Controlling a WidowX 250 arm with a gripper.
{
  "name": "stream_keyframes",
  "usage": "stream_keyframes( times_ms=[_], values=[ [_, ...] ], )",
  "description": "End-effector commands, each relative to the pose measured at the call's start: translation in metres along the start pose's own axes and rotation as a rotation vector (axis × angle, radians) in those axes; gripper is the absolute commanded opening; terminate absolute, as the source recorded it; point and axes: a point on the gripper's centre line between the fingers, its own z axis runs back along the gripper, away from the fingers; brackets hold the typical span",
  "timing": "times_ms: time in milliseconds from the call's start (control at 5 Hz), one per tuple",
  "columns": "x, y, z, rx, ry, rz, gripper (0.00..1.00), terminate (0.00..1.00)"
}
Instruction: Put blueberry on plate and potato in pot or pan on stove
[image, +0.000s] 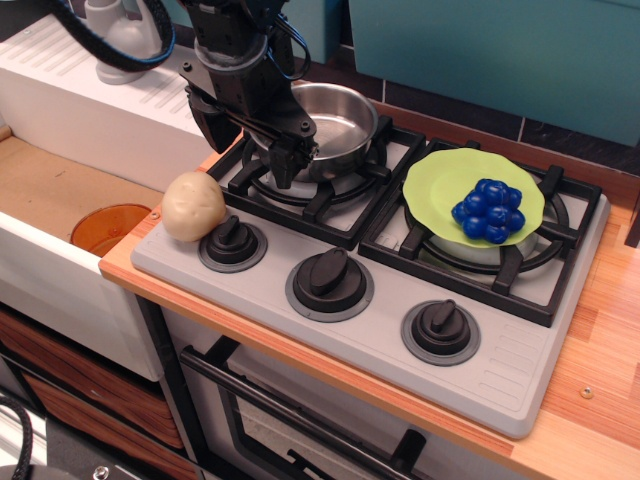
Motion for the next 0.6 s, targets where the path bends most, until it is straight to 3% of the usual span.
stream_keyframes(
  times_ms=[0, 400],
  values=[
    [0.007, 0.0, 0.012, 0.042, -0.096, 0.007, 1.0, 0.0],
    [0.002, 0.016, 0.018, 0.092, -0.122, -0.009, 1.0, 0.0]
  ],
)
